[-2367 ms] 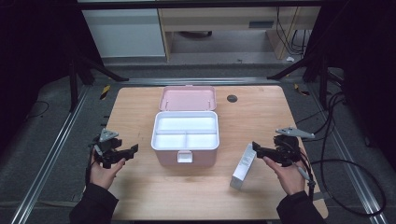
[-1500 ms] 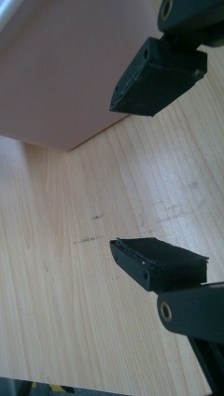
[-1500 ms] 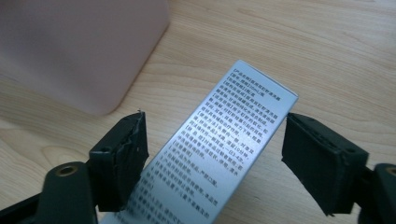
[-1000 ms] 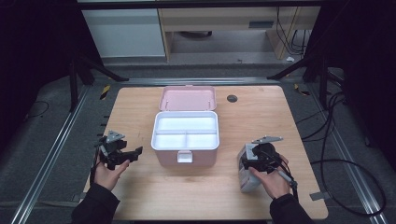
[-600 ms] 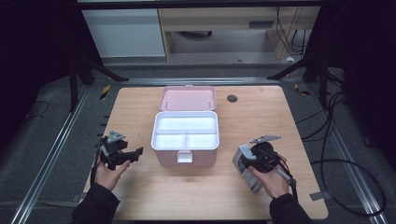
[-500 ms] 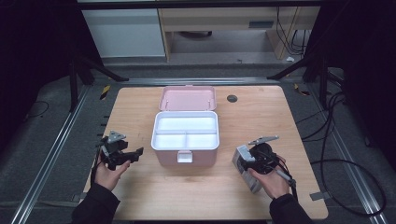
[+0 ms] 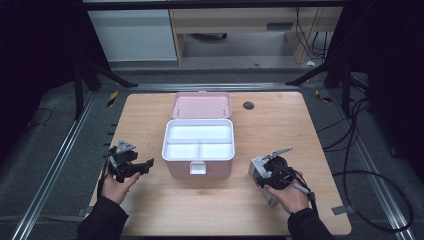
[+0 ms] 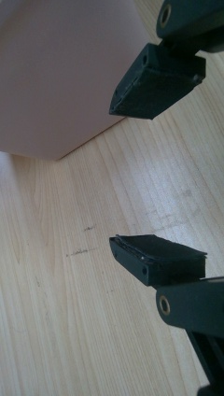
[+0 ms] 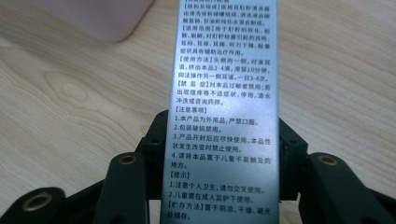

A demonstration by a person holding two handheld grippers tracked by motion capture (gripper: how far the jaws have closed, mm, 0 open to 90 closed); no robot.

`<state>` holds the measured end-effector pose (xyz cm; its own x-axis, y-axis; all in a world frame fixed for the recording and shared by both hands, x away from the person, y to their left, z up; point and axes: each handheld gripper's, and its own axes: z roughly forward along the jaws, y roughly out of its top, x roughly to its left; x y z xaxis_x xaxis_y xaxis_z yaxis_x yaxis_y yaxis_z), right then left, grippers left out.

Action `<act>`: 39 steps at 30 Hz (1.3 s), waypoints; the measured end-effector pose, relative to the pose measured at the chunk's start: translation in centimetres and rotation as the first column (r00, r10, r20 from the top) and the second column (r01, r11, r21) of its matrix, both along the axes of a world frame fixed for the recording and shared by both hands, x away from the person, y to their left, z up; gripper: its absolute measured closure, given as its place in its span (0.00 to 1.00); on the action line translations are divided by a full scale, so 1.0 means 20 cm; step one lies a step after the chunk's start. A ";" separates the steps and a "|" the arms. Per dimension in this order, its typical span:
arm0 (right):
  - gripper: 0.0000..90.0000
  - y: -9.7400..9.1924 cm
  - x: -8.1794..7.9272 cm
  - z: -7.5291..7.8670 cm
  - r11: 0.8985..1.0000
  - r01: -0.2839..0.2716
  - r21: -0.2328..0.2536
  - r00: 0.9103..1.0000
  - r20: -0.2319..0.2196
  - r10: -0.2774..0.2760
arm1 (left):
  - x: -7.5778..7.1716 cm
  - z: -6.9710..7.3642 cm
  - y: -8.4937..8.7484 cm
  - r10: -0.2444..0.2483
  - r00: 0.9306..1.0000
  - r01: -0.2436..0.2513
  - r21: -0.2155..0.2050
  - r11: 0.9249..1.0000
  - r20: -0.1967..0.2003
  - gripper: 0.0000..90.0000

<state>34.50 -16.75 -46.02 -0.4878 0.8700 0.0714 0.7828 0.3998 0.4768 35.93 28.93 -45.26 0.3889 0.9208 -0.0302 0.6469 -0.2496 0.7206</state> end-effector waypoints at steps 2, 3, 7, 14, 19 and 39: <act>0.61 0.01 0.00 0.00 1.000 -0.017 -0.025 1.000 0.002 0.017 | 0.00 0.00 0.00 -0.002 1.000 0.002 0.002 1.000 0.001 0.34; 0.62 0.01 0.00 0.01 0.999 -0.017 -0.031 1.000 -0.001 0.016 | 0.00 0.00 0.00 -0.002 1.000 0.002 0.001 1.000 0.001 0.34; 0.62 -0.03 0.01 0.03 1.000 -0.002 -0.019 1.000 0.001 0.002 | 0.00 0.00 0.00 -0.001 1.000 0.001 0.002 1.000 0.003 0.35; 0.62 -0.22 0.05 0.07 0.993 0.114 -0.026 0.992 0.065 -0.112 | 0.00 0.00 0.00 0.000 1.000 0.000 0.000 1.000 0.004 0.35; 0.62 -0.33 0.08 0.03 0.983 0.174 -0.060 0.984 0.052 -0.171 | 0.00 0.00 0.00 -0.001 1.000 0.001 0.000 1.000 0.004 0.35; 0.36 -0.40 0.08 0.10 0.980 0.198 -0.018 0.956 0.224 -0.189 | 0.00 0.05 -0.02 -0.014 0.999 0.015 -0.014 1.000 0.043 0.35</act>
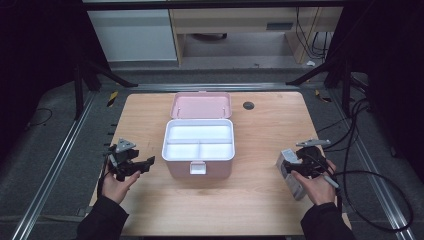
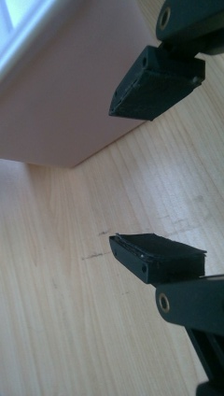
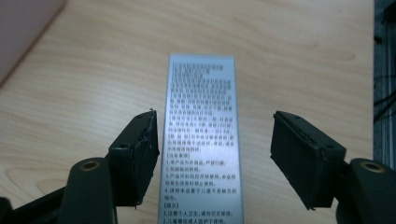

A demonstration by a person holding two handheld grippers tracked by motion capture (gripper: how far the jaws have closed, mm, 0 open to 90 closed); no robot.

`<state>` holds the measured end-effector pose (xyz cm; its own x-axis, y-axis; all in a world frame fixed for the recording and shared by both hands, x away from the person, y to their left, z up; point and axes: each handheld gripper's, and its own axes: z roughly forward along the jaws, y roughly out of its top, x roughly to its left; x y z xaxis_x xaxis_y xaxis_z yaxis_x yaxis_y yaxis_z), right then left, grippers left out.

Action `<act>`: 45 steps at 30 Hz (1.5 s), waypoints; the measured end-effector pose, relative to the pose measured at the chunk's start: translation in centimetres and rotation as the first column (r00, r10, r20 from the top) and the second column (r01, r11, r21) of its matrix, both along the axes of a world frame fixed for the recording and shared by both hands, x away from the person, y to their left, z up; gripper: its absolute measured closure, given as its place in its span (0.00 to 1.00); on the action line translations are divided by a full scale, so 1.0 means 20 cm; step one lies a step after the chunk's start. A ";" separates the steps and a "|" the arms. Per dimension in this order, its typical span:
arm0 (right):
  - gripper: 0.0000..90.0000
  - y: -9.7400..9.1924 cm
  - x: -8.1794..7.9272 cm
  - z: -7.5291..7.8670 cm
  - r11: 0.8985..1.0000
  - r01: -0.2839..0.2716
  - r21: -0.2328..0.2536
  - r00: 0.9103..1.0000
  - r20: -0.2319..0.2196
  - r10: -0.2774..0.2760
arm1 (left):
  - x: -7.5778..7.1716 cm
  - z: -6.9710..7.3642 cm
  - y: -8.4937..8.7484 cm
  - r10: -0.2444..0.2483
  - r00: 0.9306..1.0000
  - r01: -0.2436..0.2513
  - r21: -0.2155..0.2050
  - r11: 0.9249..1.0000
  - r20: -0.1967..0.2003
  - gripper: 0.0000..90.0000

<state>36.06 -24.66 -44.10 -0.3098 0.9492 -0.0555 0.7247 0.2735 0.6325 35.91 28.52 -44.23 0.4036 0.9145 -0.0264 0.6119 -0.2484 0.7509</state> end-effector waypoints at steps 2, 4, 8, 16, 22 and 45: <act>0.36 0.01 0.00 0.03 1.000 -0.004 0.016 0.999 0.042 0.004 | 0.00 0.02 -0.01 -0.007 1.000 0.007 -0.004 1.000 0.009 0.37; 0.37 0.01 -0.01 0.07 0.999 -0.011 0.032 0.998 0.063 0.009 | 0.00 0.05 -0.01 -0.014 1.000 0.014 -0.004 1.000 0.021 0.38; 0.38 0.05 -0.02 0.14 0.997 -0.039 0.062 0.994 0.102 0.033 | 0.00 0.11 -0.04 -0.026 0.999 0.027 -0.023 0.999 0.041 0.40; 0.38 0.23 0.02 0.28 0.975 -0.177 0.131 0.973 0.174 0.154 | 0.01 0.22 -0.11 -0.054 0.994 0.058 -0.045 0.997 0.090 0.41; 0.37 0.39 0.09 0.31 0.944 -0.274 0.185 0.952 0.196 0.237 | 0.05 0.22 -0.17 -0.087 0.994 0.090 -0.049 0.995 0.068 0.44; 0.59 0.69 0.23 0.12 0.885 -0.405 0.227 0.914 0.119 0.388 | 0.16 0.12 -0.30 -0.143 0.990 0.143 -0.005 0.990 -0.018 0.66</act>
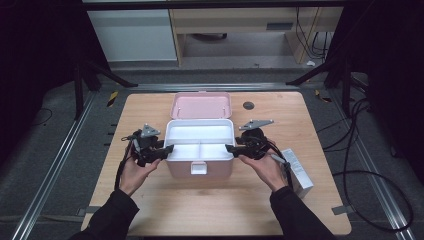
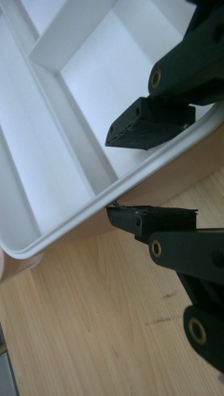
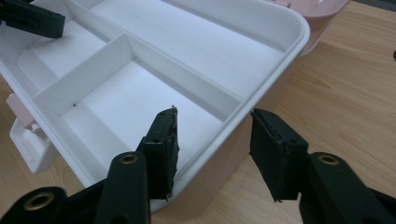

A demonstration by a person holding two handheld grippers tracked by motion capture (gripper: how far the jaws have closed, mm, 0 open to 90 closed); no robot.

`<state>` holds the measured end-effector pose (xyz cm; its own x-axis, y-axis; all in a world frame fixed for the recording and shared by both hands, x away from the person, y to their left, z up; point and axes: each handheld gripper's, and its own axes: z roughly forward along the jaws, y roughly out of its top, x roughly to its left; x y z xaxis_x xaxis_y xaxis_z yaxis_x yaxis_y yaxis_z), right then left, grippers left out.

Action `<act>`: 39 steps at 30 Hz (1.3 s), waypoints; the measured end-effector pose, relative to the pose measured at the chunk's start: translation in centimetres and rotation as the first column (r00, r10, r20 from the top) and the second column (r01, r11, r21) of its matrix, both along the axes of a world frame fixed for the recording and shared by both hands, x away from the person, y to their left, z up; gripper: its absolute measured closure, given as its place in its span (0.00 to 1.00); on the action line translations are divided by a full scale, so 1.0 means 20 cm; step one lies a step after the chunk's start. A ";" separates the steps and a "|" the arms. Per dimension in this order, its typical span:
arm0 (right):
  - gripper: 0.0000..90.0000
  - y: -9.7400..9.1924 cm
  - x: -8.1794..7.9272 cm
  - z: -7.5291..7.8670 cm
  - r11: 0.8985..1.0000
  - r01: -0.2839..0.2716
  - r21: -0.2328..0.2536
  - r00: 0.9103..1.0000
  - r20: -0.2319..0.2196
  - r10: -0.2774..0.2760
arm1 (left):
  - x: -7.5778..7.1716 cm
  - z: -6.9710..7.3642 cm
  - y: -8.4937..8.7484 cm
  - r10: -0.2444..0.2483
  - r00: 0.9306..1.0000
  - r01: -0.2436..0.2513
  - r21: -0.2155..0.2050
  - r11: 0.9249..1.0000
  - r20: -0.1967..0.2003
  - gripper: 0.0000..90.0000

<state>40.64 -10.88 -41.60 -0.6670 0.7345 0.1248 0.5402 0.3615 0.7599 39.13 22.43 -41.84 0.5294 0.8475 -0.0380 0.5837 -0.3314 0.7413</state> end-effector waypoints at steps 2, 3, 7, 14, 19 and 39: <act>0.59 -0.01 0.00 0.00 1.000 0.004 -0.009 1.000 0.001 -0.004 | 0.01 0.00 -0.02 -0.001 1.000 0.001 -0.007 1.000 0.004 0.67; 0.59 -0.02 0.00 0.00 1.000 0.016 -0.015 1.000 0.002 -0.016 | 0.01 -0.01 -0.03 -0.001 1.000 0.001 -0.013 1.000 0.005 0.67; 0.60 -0.05 0.00 0.00 0.999 0.035 -0.025 0.999 0.007 -0.035 | 0.03 -0.01 -0.07 -0.007 1.000 0.007 -0.022 1.000 0.000 0.67; 0.62 -0.10 -0.02 0.01 0.997 0.061 -0.052 0.998 0.012 -0.060 | 0.02 -0.01 -0.13 -0.018 1.000 0.018 -0.018 1.000 0.003 0.66; 0.62 -0.10 -0.04 0.01 0.996 0.068 -0.061 0.998 0.012 -0.067 | 0.02 -0.01 -0.13 -0.024 1.000 0.024 -0.018 1.000 0.004 0.65; 0.49 -0.23 -0.01 0.21 0.999 0.022 -0.023 0.987 0.159 -0.018 | 0.03 0.21 0.00 -0.190 0.974 0.193 -0.012 0.981 0.122 0.49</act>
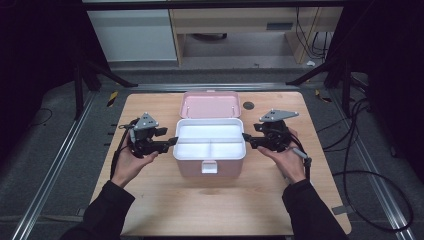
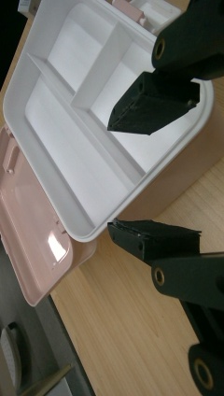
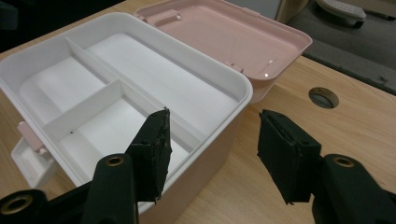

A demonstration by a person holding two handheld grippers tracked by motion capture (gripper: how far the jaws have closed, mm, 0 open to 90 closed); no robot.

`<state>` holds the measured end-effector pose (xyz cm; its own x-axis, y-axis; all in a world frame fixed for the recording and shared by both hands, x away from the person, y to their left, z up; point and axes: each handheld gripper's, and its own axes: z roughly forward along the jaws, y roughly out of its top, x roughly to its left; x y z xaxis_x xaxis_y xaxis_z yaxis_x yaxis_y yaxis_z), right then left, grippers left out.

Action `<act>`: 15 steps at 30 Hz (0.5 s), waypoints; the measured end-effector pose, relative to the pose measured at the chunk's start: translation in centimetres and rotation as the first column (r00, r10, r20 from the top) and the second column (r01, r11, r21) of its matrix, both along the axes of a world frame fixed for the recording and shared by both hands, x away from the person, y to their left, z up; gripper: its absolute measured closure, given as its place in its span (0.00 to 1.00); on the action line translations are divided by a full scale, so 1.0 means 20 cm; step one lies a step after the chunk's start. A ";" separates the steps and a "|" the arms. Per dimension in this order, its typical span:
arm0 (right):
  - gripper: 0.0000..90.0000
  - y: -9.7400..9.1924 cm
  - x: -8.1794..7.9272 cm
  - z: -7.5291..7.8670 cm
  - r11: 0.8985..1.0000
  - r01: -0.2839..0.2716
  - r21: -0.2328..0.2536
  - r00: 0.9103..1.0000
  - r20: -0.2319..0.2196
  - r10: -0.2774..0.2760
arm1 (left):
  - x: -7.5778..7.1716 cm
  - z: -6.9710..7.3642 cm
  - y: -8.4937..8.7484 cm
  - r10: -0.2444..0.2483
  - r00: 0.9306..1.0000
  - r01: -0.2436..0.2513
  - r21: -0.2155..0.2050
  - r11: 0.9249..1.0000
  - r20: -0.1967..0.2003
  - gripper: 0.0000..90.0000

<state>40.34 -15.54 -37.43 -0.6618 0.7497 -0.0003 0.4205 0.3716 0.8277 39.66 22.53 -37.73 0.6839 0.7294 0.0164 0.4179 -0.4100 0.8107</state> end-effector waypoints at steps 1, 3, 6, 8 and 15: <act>0.49 0.00 0.00 0.00 1.000 0.000 0.000 1.000 0.000 0.000 | 0.00 0.00 0.00 0.000 1.000 0.000 0.000 1.000 0.000 0.49; 0.47 -0.02 0.01 0.02 1.000 -0.007 -0.011 1.000 0.022 0.007 | 0.03 0.01 0.00 -0.028 1.000 0.028 0.004 1.000 -0.001 0.48; 0.47 -0.04 0.03 0.05 0.999 -0.022 -0.026 0.999 0.045 0.023 | 0.10 0.02 0.00 -0.094 0.995 0.094 0.005 0.996 -0.023 0.47; 0.47 -0.05 0.06 0.07 0.999 -0.045 -0.023 0.998 0.041 0.046 | 0.14 0.04 0.00 -0.116 0.993 0.117 0.010 0.993 -0.033 0.47; 0.46 -0.03 0.13 0.12 0.993 -0.114 -0.029 0.993 0.033 0.115 | 0.22 0.12 -0.01 -0.207 0.977 0.210 0.063 0.976 -0.053 0.47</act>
<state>42.91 -16.17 -35.08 -0.7424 0.6685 -0.0442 0.3452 0.4382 0.8299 44.00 22.26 -35.35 0.8221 0.5687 0.0264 0.3532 -0.5459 0.7598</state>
